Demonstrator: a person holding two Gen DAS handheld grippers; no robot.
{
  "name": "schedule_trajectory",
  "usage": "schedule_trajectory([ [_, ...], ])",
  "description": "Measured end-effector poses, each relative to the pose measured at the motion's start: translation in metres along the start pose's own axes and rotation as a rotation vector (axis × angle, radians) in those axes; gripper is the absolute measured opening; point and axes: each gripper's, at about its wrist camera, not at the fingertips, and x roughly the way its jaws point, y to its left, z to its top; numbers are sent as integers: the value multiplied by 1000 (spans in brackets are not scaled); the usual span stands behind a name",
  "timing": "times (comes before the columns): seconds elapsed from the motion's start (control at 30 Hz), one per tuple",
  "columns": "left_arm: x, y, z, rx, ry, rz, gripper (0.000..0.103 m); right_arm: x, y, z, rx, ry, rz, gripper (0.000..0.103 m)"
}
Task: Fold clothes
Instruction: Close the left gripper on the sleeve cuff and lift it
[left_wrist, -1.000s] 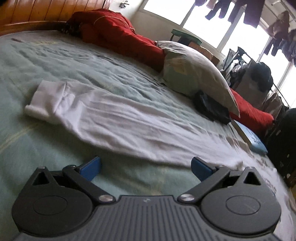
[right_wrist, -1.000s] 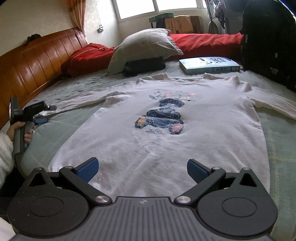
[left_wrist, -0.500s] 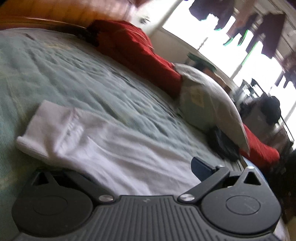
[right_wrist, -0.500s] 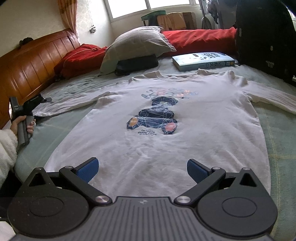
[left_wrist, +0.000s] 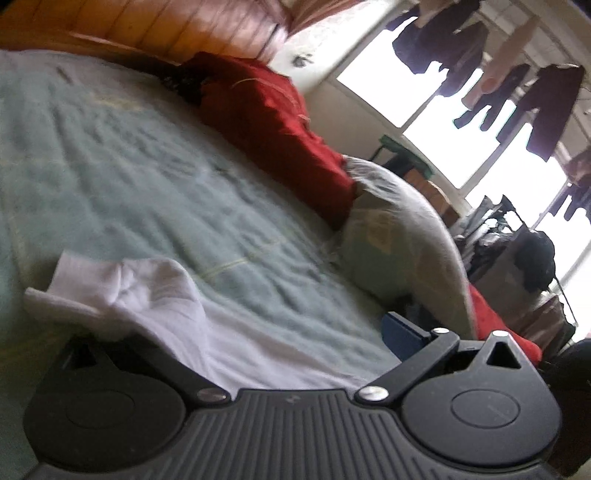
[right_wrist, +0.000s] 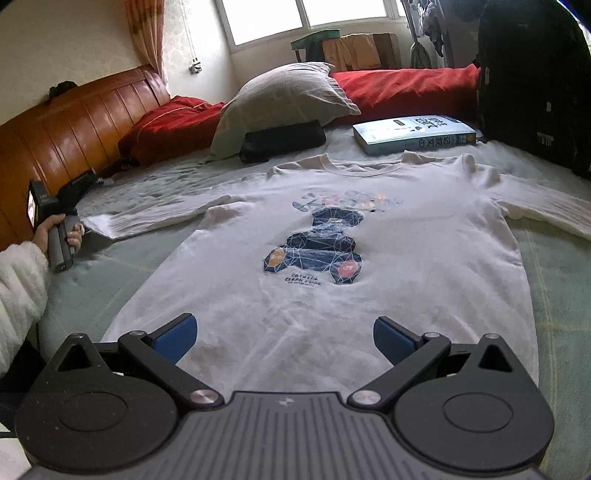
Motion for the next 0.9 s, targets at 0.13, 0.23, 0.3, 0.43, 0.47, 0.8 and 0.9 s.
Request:
schedule_trajectory([
  [0.13, -2, -25, 3, 26, 10, -24, 102, -8, -2, -4, -5, -4, 10, 103],
  [0.23, -4, -44, 2, 38, 19, -36, 102, -13, -3, -6, -15, 9, 16, 103],
  [0.3, -6, -56, 1, 47, 23, -35, 102, -17, -3, -8, -21, 11, 22, 103],
  [0.43, -9, -83, -2, 59, 39, -52, 102, -28, -5, -12, -37, 1, 28, 103],
  [0.47, -8, -90, -2, 55, 48, -61, 102, -31, -6, -13, -39, -2, 30, 103],
  [0.8, 0, -168, -13, 97, 104, -107, 102, -50, -29, -27, -19, 31, 23, 103],
  [0.9, 2, -191, -20, 110, 123, -117, 102, -58, -38, -31, -7, 20, 23, 103],
])
